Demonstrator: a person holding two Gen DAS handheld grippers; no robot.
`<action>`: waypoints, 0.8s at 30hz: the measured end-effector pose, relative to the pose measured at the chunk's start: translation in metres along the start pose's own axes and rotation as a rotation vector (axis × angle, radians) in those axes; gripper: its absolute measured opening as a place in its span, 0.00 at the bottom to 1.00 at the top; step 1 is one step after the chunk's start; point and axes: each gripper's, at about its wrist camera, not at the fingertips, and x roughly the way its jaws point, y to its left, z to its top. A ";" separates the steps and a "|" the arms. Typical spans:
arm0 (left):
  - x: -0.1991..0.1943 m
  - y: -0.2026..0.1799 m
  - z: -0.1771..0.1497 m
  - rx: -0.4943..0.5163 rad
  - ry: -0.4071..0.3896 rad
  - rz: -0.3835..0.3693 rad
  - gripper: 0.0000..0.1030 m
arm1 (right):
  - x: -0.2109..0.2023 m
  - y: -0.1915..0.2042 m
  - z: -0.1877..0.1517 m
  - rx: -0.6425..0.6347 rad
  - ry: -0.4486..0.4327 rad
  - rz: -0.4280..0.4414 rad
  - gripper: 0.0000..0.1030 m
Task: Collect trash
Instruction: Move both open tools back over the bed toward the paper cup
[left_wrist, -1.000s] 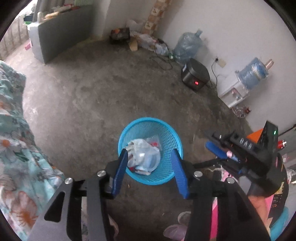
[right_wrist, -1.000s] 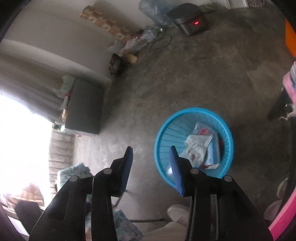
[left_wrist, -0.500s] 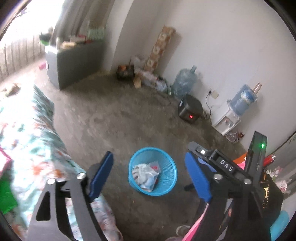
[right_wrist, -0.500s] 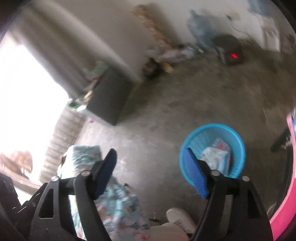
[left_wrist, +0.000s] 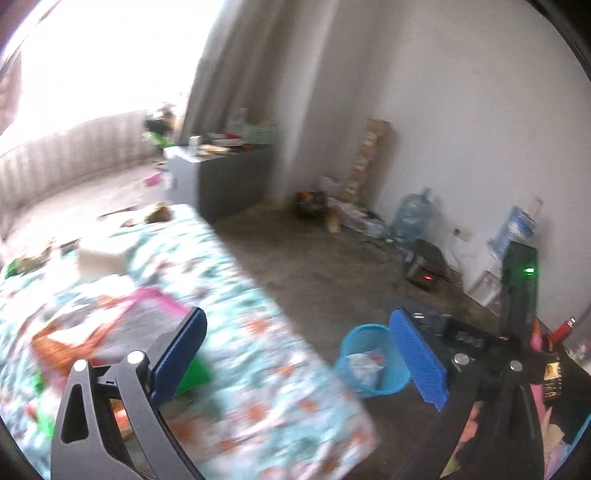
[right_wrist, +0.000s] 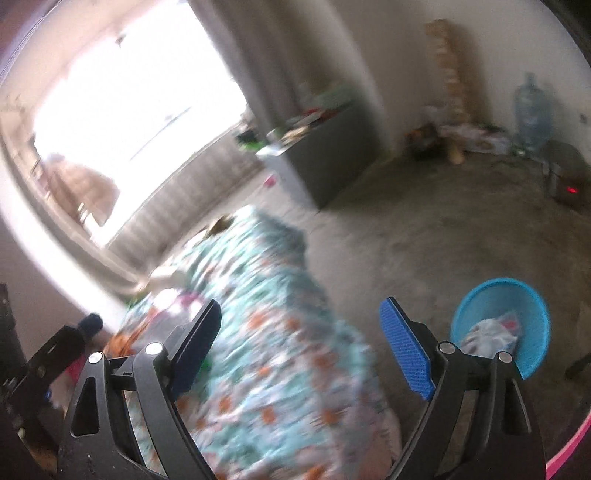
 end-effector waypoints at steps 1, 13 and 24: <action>-0.011 0.017 -0.005 -0.025 -0.002 0.034 0.94 | 0.003 0.005 -0.001 -0.015 0.008 0.009 0.81; -0.105 0.155 -0.064 -0.260 -0.081 0.294 0.94 | 0.044 0.103 -0.030 -0.158 0.198 0.164 0.81; -0.108 0.202 -0.086 -0.369 -0.064 0.310 0.94 | 0.068 0.140 -0.037 -0.135 0.282 0.237 0.81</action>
